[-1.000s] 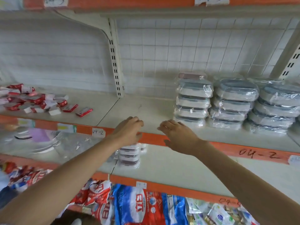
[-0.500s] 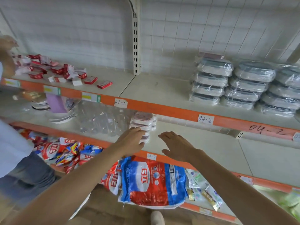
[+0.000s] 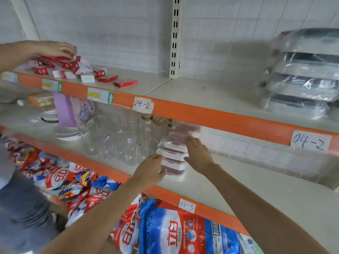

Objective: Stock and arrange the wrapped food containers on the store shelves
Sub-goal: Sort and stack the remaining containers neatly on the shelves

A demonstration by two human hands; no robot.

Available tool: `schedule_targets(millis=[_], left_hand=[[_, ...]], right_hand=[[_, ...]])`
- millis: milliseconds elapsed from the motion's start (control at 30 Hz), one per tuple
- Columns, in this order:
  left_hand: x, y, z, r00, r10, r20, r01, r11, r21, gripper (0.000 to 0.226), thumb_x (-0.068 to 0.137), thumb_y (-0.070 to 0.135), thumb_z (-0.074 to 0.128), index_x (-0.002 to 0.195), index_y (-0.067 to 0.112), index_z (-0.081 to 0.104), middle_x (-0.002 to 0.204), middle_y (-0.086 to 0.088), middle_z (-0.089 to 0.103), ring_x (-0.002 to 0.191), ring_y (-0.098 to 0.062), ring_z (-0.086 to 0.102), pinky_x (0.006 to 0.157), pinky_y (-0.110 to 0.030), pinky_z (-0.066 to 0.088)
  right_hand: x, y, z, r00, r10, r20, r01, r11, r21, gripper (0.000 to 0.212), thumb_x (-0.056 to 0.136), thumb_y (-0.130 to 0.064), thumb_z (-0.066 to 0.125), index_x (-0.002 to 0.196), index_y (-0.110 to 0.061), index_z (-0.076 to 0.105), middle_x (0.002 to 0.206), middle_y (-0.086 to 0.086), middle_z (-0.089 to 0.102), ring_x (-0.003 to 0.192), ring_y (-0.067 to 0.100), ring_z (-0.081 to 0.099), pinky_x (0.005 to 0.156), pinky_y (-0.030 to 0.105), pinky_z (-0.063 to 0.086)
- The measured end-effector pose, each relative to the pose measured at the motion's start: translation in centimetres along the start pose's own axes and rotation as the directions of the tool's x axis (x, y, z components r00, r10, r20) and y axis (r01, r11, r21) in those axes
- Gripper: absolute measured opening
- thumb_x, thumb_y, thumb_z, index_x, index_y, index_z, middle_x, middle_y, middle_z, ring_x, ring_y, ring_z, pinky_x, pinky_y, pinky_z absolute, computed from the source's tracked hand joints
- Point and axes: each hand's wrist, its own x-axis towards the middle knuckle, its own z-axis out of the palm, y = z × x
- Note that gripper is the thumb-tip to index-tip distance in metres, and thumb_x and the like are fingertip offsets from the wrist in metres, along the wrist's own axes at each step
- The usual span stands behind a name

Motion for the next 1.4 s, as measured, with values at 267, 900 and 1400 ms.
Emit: schedule_targets(millis=[267,900,1400], left_hand=[[4.4,-2.1,4.9,0.977,0.036,-0.212,-0.019,0.997,0.081,0.043,0.095,0.028,0.049,0.133,0.009,0.049,0.134,-0.003,0.049,0.121,-0.02,0.047,0.103,-0.031,0.038],[7.6,-1.4,6.7,0.972,0.236,-0.016,-0.202,0.863,0.463,0.072,0.097,0.026,0.049,0.151,0.009,0.003,0.159,-0.006,0.0,0.147,-0.017,0.0,0.102,-0.022,-0.03],[-10.1,3.0,-13.6,0.943,0.332,-0.025,-0.311,0.906,0.287,0.077,0.049,0.012,0.092,0.117,-0.008,0.062,0.121,-0.02,0.062,0.109,-0.033,0.063,0.085,-0.047,0.052]], right_hand=[[4.1,2.7,6.4,0.957,-0.028,-0.29,0.025,1.0,-0.014,0.058,0.087,0.001,0.045,0.143,-0.007,0.032,0.147,0.008,0.034,0.137,0.023,0.027,0.109,0.033,0.024],[-10.8,10.2,12.0,0.944,0.297,-0.144,-0.222,0.895,0.387,0.055,0.071,0.004,0.075,0.123,0.006,0.055,0.122,0.017,0.058,0.115,0.038,0.052,0.093,0.043,0.047],[-19.0,-2.6,-7.7,0.999,0.002,-0.041,0.01,0.961,0.277,0.063,0.085,-0.007,0.061,0.142,-0.007,0.036,0.144,0.006,0.038,0.136,0.021,0.032,0.112,0.02,0.019]])
